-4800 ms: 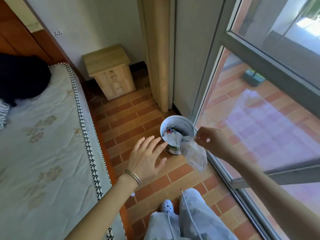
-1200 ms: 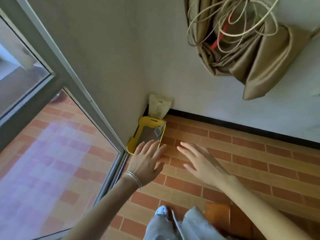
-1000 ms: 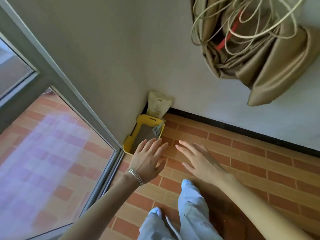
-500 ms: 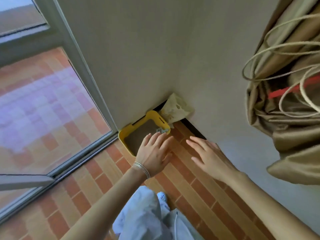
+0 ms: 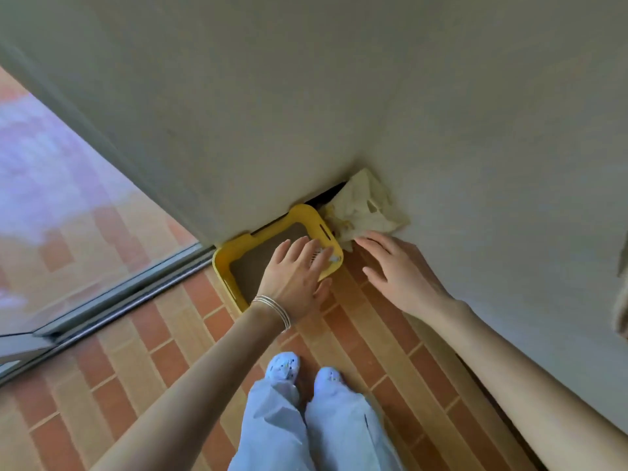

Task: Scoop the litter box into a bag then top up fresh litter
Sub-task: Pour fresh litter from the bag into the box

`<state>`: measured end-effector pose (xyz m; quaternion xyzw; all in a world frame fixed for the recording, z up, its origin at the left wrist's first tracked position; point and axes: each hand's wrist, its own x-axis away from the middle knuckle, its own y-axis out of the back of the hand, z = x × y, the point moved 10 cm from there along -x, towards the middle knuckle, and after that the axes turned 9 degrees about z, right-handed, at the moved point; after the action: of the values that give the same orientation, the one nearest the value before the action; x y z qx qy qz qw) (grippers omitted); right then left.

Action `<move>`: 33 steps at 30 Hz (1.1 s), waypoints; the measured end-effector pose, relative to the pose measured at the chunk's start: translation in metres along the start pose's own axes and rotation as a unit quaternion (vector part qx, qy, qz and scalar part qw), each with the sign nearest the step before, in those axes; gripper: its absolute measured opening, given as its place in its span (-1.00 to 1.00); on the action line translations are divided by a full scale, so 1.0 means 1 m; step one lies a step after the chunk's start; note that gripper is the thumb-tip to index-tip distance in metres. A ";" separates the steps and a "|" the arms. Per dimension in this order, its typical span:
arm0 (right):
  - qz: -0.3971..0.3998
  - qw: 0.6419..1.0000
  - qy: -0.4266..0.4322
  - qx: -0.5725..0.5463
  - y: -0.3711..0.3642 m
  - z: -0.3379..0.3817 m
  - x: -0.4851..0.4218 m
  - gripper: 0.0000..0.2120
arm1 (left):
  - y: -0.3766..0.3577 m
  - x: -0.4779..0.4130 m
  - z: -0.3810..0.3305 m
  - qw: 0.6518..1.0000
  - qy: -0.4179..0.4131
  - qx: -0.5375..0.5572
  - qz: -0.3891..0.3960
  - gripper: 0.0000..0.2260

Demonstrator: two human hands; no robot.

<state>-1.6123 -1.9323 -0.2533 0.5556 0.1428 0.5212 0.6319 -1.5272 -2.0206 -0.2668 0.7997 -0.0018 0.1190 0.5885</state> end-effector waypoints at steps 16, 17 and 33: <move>0.045 0.984 0.010 0.174 -0.119 -0.258 -0.180 -0.44 | -0.233 -0.170 0.009 0.997 0.057 0.034 0.025 -0.56; 0.045 0.983 0.006 0.178 -0.123 -0.270 -0.187 -0.44 | -0.244 -0.180 0.004 0.997 0.058 0.031 0.042 -0.56; 0.100 0.979 -0.172 0.046 -0.198 -0.400 -0.233 -0.47 | -0.283 -0.240 -0.025 0.994 0.071 0.030 0.073 -0.53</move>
<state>-1.9138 -1.8697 -0.6513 0.6773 -0.0006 0.4710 0.5652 -1.7248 -1.9427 -0.5716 0.8044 -0.0146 0.2182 0.5523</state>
